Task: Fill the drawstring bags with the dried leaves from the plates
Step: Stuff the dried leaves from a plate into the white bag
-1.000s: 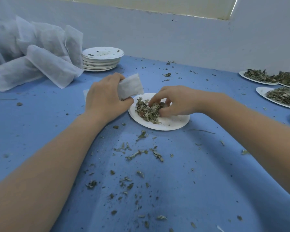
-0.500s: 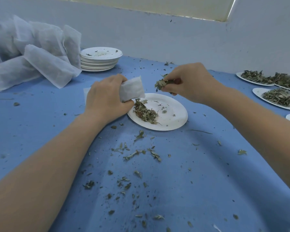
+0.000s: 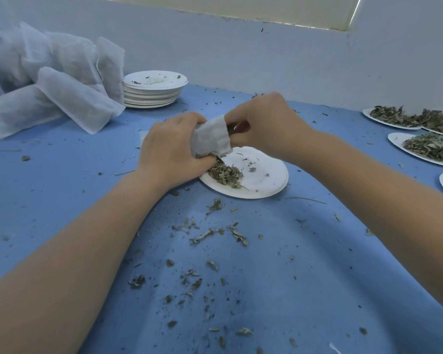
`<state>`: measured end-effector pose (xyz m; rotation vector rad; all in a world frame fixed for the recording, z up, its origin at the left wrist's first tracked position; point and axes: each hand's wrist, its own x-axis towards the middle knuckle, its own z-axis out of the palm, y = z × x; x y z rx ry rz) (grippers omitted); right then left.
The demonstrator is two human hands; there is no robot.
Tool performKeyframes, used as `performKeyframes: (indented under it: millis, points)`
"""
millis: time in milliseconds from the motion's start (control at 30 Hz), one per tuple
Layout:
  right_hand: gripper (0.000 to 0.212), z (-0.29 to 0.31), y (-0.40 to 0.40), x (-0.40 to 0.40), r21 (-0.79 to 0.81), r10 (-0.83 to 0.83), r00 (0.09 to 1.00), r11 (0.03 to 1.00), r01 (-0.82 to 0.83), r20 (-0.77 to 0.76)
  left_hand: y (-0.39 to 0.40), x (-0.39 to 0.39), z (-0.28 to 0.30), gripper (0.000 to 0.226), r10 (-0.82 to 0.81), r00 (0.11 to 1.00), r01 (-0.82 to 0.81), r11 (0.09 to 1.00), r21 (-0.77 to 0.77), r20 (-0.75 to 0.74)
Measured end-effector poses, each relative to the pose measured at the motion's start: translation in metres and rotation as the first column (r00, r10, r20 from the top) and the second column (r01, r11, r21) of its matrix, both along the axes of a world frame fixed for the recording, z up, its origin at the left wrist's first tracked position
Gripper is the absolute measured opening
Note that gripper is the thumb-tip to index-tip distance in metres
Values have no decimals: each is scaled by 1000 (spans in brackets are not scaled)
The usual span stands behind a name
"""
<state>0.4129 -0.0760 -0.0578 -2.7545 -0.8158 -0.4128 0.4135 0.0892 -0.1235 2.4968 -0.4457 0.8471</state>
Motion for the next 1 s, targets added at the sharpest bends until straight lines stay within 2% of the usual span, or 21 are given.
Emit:
performKeyframes:
  millis: [133, 233, 400, 567, 667, 767, 900, 1000]
  points:
    - [24, 4, -1, -4, 336, 37, 979, 941, 33, -201, 0, 0, 0, 51, 16, 1000, -16, 1000, -5, 0]
    - [26, 7, -5, -3, 426, 98, 926, 902, 73, -365, 0, 1, 0, 51, 13, 1000, -13, 1000, -4, -12]
    - [22, 5, -6, -4, 624, 208, 863, 767, 148, -461, 0, 2, -1, 49, 8, 1000, -9, 999, -36, -19]
    - [14, -4, 5, -4, 481, -5, 964, 866, 136, -265, -6, 0, 1, 44, -16, 1000, 16, 998, -66, -5]
    - [17, -7, 12, -2, 463, -52, 978, 875, 142, -202, -9, -3, 4, 46, -26, 1000, 27, 996, -83, 12]
    - [10, -13, 22, -2, 445, -79, 989, 886, 128, -128, -13, -4, 6, 48, -38, 999, 39, 994, -99, 10]
    - [24, -20, 30, -1, 468, -109, 992, 875, 126, -63, -16, -5, 7, 48, -49, 999, 51, 993, -102, 22]
    - [19, -16, 30, 1, 483, -148, 989, 866, 130, -2, -11, -4, 8, 51, -36, 999, 39, 994, -100, 26]
